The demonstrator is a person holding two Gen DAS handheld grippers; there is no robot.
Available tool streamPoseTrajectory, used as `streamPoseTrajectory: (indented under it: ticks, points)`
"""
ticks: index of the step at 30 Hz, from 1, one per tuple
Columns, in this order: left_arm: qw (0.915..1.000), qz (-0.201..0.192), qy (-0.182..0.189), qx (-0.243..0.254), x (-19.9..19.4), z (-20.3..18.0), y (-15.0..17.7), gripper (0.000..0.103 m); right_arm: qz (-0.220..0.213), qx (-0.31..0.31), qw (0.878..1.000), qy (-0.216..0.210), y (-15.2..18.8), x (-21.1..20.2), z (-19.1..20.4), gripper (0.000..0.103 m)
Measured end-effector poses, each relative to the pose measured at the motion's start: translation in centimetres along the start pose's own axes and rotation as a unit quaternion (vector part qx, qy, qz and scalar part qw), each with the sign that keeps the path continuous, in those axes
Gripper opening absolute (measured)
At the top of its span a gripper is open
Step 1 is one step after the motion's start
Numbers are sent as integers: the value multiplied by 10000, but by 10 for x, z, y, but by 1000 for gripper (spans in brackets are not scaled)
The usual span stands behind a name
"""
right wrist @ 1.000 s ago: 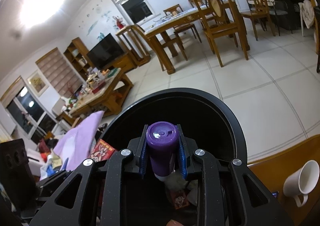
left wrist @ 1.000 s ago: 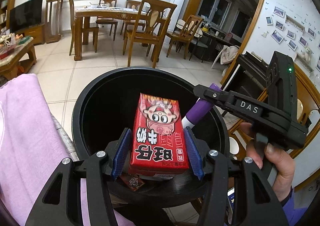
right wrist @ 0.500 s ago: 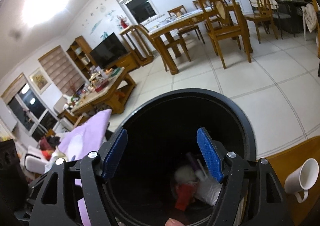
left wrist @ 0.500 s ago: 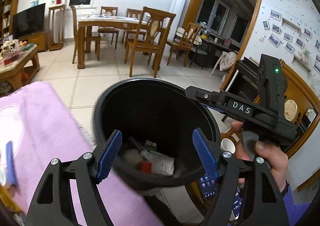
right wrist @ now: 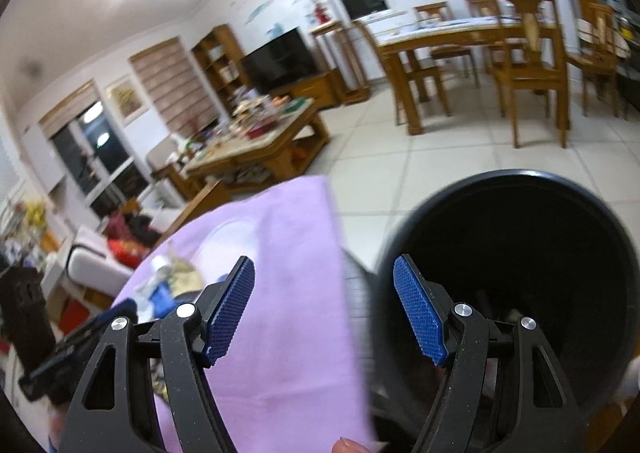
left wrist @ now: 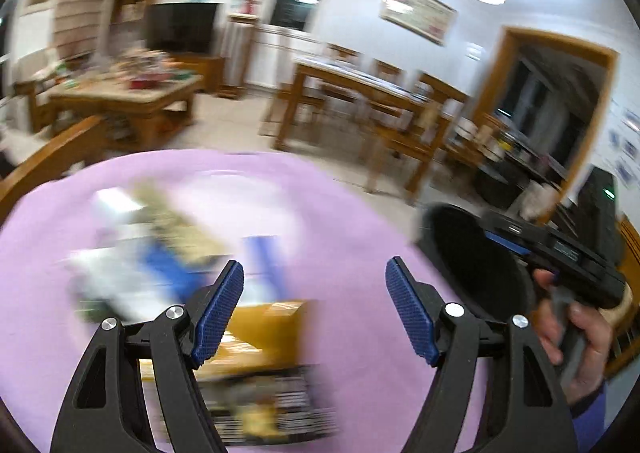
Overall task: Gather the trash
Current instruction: 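Move both tools back over the table, then grasp the white tissue with the left tool while the right tool grasps the clear-capped bottle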
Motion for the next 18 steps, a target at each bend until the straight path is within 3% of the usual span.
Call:
streamPoseTrajectory:
  ticks: [4, 7, 10, 12, 13, 14, 18]
  points:
    - [9977, -12, -511, -454, -4, 69, -17, 73, 234, -284, 9990, -271, -5, 35, 55, 72]
    - [9967, 124, -628, -507, 3, 91, -24, 73, 428, -511, 9965, -495, -5, 62, 99, 72]
    - [9972, 251, -658, -259, 13, 94, -21, 70, 626, -703, 9936, -618, -1, 86, 132, 72]
    - [9973, 165, -709, -37, 11, 94, -18, 48, 795, -811, 9914, -656, 3, 104, 149, 72]
    - [9976, 203, -663, 30, 12, 91, -16, 28, 854, -834, 9905, -680, 4, 110, 155, 72]
    - [9979, 252, -588, 44, 17, 90, -17, 19, 891, -857, 9898, -703, 9, 114, 158, 72]
    - [9987, 203, -440, 144, 13, 89, -13, 5, 980, -1038, 9870, -744, 15, 128, 179, 65]
Point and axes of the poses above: each gripper's, at about its wrist camera, not at the fingertips, and x roughly the way its jaws point, z to its left, y to its underside, the point moved 9 cm from there along x, roughly the way its jaws point, and after that the axes turned 12 degrees about -x, right-handed, at the moved point
